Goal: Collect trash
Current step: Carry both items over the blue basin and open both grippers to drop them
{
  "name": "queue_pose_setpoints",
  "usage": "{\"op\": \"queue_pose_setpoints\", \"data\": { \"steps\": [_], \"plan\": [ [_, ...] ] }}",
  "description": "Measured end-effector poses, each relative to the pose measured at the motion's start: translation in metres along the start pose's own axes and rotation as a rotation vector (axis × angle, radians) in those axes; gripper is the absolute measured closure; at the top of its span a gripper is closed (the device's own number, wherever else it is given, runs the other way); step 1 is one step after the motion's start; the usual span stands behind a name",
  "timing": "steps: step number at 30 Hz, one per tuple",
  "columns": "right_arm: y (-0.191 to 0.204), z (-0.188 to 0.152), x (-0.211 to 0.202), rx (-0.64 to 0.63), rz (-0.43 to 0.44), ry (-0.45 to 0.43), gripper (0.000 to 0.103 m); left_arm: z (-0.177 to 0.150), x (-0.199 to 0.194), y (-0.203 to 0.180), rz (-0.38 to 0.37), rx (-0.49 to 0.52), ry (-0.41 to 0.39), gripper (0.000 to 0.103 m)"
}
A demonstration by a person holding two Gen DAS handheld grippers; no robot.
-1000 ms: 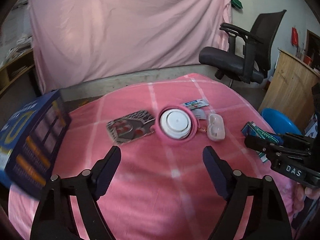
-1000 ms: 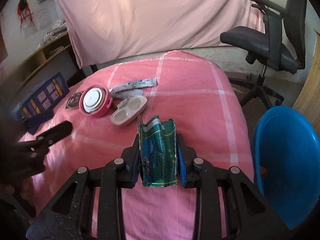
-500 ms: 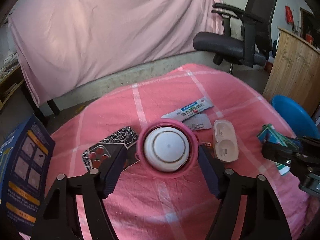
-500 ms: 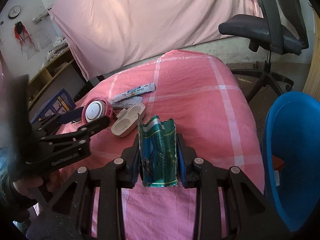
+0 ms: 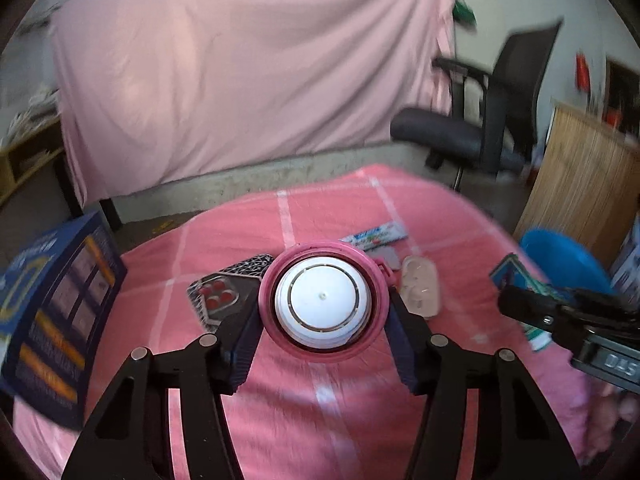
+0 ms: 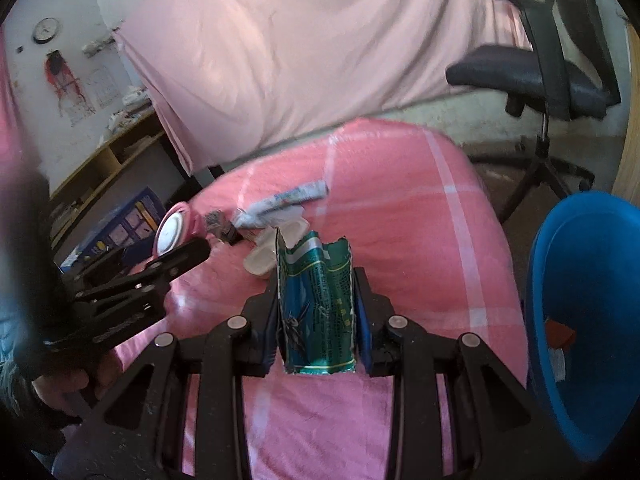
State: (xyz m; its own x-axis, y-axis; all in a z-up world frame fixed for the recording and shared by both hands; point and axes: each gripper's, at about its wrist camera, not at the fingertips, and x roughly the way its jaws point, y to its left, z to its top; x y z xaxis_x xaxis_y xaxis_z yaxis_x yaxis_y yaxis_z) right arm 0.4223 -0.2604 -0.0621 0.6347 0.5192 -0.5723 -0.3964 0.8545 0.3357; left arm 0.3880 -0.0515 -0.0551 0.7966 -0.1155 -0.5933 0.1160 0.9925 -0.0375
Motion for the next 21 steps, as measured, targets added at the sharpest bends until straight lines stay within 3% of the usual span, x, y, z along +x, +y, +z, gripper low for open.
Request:
{"op": "queue_pose_setpoints", "data": {
  "steps": [4, 8, 15, 21],
  "plan": [
    [0.012, 0.002, -0.027, -0.069, 0.003, -0.143, 0.046, -0.002, -0.031, 0.000, -0.016, -0.060, -0.088, 0.051],
    [0.023, 0.003, -0.056, -0.142, -0.017, -0.315, 0.046, 0.010, -0.061, -0.011, -0.026, -0.056, -0.183, 0.051],
    [0.015, 0.001, -0.106, -0.135, -0.092, -0.541, 0.046, 0.041, -0.103, -0.051, -0.094, 0.034, -0.340, 0.051],
    [-0.014, -0.006, -0.144, -0.062, -0.228, -0.653, 0.045, 0.059, -0.105, -0.097, -0.179, 0.120, -0.372, 0.051]
  ]
}}
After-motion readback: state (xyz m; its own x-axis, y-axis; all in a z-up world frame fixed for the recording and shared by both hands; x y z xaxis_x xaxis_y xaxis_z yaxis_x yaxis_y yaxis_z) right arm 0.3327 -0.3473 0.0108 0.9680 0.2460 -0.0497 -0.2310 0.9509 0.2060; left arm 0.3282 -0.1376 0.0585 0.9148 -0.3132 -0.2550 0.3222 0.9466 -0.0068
